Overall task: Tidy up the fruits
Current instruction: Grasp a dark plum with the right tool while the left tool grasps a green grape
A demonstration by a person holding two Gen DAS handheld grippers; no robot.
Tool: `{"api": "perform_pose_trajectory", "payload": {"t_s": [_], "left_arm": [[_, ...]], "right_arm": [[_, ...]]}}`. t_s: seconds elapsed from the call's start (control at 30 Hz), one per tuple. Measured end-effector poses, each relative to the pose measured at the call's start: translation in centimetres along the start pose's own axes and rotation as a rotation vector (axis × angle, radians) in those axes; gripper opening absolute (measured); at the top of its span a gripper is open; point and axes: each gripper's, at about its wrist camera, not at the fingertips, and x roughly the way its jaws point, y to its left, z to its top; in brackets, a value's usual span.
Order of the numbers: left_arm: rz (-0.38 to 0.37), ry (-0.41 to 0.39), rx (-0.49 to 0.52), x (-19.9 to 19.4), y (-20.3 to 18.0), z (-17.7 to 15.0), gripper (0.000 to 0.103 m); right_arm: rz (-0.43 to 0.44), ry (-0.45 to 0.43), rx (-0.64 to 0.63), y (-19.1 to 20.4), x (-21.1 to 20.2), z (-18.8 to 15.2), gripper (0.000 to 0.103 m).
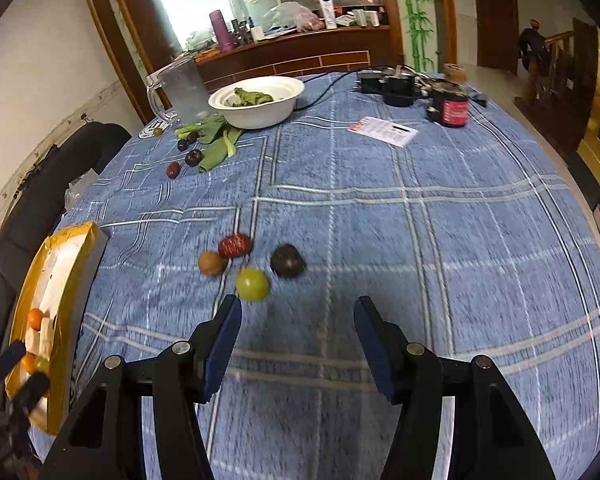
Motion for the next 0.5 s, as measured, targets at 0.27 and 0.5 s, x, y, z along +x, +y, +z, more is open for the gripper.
{"api": "perform_pose_trajectory", "payload": {"t_s": [0.27,0.5], "left_arm": [[-0.015,0.012,0.020,0.9,-1.0,0.3,0.081],[-0.048,0.049,0.047,3.1,-3.0,1.3,0.081]], "right_arm": [[-0.002,-0.033,0.003,-0.5,3.3,2.1,0.049],[0.032,0.005,0.008,-0.7,5.1,2.0,0.049]]}}
